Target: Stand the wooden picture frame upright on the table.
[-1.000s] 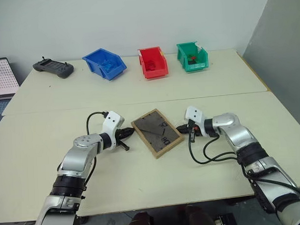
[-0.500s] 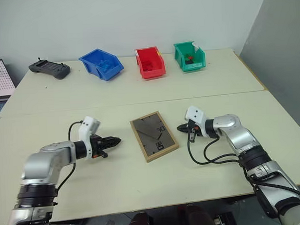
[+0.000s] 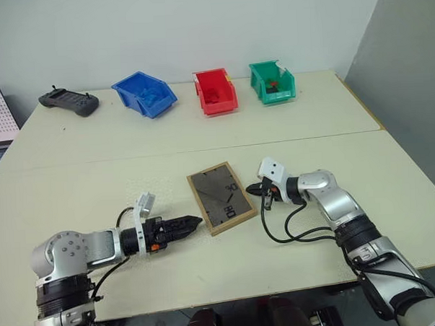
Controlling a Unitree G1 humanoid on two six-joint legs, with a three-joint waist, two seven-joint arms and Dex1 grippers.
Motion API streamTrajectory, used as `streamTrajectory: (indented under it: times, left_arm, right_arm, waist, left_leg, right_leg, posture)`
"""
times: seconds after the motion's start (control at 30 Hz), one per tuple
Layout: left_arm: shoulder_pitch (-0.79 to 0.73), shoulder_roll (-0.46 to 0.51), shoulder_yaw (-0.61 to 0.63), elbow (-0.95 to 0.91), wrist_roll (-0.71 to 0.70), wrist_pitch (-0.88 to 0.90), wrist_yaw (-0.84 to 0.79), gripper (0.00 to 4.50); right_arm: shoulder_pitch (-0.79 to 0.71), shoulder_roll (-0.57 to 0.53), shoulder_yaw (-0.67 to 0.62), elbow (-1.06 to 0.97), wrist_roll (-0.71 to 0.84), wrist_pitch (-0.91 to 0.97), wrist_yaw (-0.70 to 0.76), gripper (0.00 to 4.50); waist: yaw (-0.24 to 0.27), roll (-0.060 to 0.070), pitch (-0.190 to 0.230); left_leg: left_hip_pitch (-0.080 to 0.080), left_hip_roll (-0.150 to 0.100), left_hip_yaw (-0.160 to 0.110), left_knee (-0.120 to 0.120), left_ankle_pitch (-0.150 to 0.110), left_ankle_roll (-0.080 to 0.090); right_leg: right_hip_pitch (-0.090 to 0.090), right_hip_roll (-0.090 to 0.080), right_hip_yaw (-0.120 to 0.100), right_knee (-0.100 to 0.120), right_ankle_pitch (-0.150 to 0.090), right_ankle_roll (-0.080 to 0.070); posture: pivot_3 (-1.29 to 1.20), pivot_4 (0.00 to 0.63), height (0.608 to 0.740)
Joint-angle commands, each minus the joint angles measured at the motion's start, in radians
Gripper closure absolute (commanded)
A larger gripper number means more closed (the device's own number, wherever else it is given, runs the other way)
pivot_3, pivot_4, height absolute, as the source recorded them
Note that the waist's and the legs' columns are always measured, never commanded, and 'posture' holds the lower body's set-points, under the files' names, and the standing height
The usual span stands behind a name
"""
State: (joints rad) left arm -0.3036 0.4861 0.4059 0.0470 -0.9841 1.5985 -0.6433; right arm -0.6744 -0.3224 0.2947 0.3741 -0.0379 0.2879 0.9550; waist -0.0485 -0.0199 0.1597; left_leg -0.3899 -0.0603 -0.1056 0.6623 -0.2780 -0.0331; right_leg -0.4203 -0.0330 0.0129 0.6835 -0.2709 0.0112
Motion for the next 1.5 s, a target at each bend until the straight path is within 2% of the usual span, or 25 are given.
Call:
streamTrajectory:
  times: [0.03,0.2,0.4,0.53,0.63,0.87,0.93,1.0,1.1,1.13,1.2,1.4,1.47,1.5]
  left_arm:
    - [0.046,-0.039,-0.057,0.018,0.035,-0.021,0.023,0.03]
    - [0.014,-0.086,-0.067,0.075,0.061,-0.084,0.037,0.03]
    - [0.001,-0.073,-0.080,0.096,0.054,-0.137,0.002,0.03]
    - [0.006,-0.063,-0.047,0.066,0.008,-0.081,0.004,0.69]
    - [0.022,-0.056,-0.058,0.038,0.012,-0.088,0.006,1.36]
    - [-0.041,-0.136,0.015,0.034,0.026,-0.141,0.139,2.91]
    - [-0.066,-0.149,0.041,0.018,-0.001,-0.125,0.151,3.12]
    - [-0.092,-0.156,0.050,-0.030,-0.036,-0.122,0.149,3.12]
    - [-0.142,-0.159,0.058,-0.130,-0.113,-0.124,0.139,3.14]
    - [-0.150,-0.158,0.058,-0.151,-0.128,-0.125,0.138,3.14]
    - [-0.177,-0.162,0.070,-0.184,-0.163,-0.138,0.155,3.14]
    - [-0.210,-0.142,0.082,-0.252,-0.220,-0.197,0.189,3.14]
    - [-0.207,-0.134,0.081,-0.267,-0.224,-0.211,0.196,3.14]
    - [-0.204,-0.132,0.082,-0.270,-0.227,-0.216,0.205,3.14]
  right_arm:
    - [0.015,0.037,0.014,-0.101,0.025,0.028,-0.005,4.50]
    - [0.043,0.041,0.022,-0.130,0.014,0.040,-0.010,4.50]
    - [0.057,0.023,0.017,-0.119,0.003,0.029,-0.027,4.50]
    - [0.066,0.007,0.004,-0.118,0.003,0.023,-0.045,4.50]
    - [0.071,-0.009,-0.010,-0.122,0.010,0.023,-0.057,4.50]
    - [-0.018,-0.066,-0.137,-0.138,0.090,0.065,-0.066,4.50]
    - [-0.069,-0.063,-0.185,-0.148,0.148,0.119,-0.056,4.50]
    - [-0.125,-0.049,-0.229,-0.166,0.227,0.202,-0.032,4.50]
    - [-0.231,-0.009,-0.302,-0.182,0.390,0.396,-0.004,4.09]
    - [-0.253,0.000,-0.316,-0.183,0.425,0.436,-0.002,3.75]
    - [-0.295,0.015,-0.324,-0.165,0.473,0.500,0.012,3.42]
    - [-0.350,0.038,-0.233,-0.078,0.431,0.430,0.047,1.93]
    - [-0.355,0.046,-0.210,-0.073,0.427,0.395,0.072,1.50]
    - [-0.352,0.047,-0.204,-0.093,0.448,0.399,0.101,1.50]
  waist:
    - [0.001,0.003,-0.004]
    - [0.022,0.006,-0.007]
    - [0.039,0.007,-0.009]
    - [0.036,0.007,-0.009]
    - [0.028,0.007,-0.009]
    - [0.026,0.006,-0.008]
    - [0.025,0.006,-0.008]
    - [0.020,0.006,-0.007]
    - [0.017,0.003,-0.005]
    - [0.017,0.002,-0.004]
    - [0.017,0.002,-0.004]
    - [0.017,0.002,-0.004]
    - [0.016,0.002,-0.004]
    - [0.016,0.002,-0.004]
  left_leg:
    - [0.000,0.000,0.000,0.000,0.000,0.000]
    - [0.010,0.000,0.000,-0.001,-0.001,0.000]
    - [0.016,-0.002,-0.001,0.000,-0.002,0.001]
    - [0.016,-0.002,0.000,0.000,-0.002,0.001]
    - [0.015,-0.001,0.000,-0.001,-0.003,0.000]
    - [0.014,-0.001,-0.001,0.000,-0.003,0.000]
    - [0.013,-0.001,-0.002,0.000,-0.003,0.000]
    - [0.013,-0.001,-0.001,0.000,-0.003,0.000]
    - [0.010,-0.001,-0.001,0.000,-0.003,0.000]
    - [0.008,0.000,-0.002,0.000,-0.003,0.000]
    - [0.007,0.000,-0.002,0.000,-0.003,0.000]
    - [0.008,0.000,-0.001,0.000,-0.003,0.000]
    - [0.008,0.000,-0.001,0.000,-0.003,0.000]
    - [0.007,0.000,-0.001,0.000,-0.003,0.000]
  right_leg:
    - [0.000,0.000,0.000,0.000,0.000,0.000]
    - [0.009,0.000,0.001,-0.002,0.000,0.000]
    - [0.017,-0.001,0.000,-0.003,0.000,0.000]
    - [0.016,-0.001,0.000,-0.002,0.000,0.000]
    - [0.015,-0.001,0.000,-0.003,0.000,0.000]
    - [0.014,-0.001,-0.001,-0.003,0.000,0.000]
    - [0.014,-0.001,-0.001,-0.003,0.000,0.000]
    - [0.014,-0.001,-0.001,-0.003,0.000,0.000]
    - [0.011,-0.001,-0.002,-0.003,0.000,0.000]
    - [0.009,0.000,-0.002,-0.003,0.000,0.000]
    - [0.008,0.000,-0.002,-0.003,0.000,0.000]
    - [0.009,-0.001,-0.001,-0.003,0.000,0.000]
    - [0.008,-0.001,-0.001,-0.003,0.000,0.000]
    - [0.008,-0.001,-0.001,-0.003,0.000,0.000]
  posture:
    - [0.00,0.150,0.740]
    - [0.00,0.150,0.740]
    - [0.00,0.150,0.740]
    - [0.00,0.150,0.740]
    - [0.00,0.150,0.740]
    - [0.00,0.150,0.740]
    - [0.00,0.150,0.740]
    - [0.00,0.150,0.740]
    - [0.00,0.150,0.740]
    - [0.00,0.150,0.740]
    - [0.00,0.150,0.740]
    - [0.00,0.150,0.740]
    - [0.00,0.150,0.740]
    - [0.00,0.150,0.740]
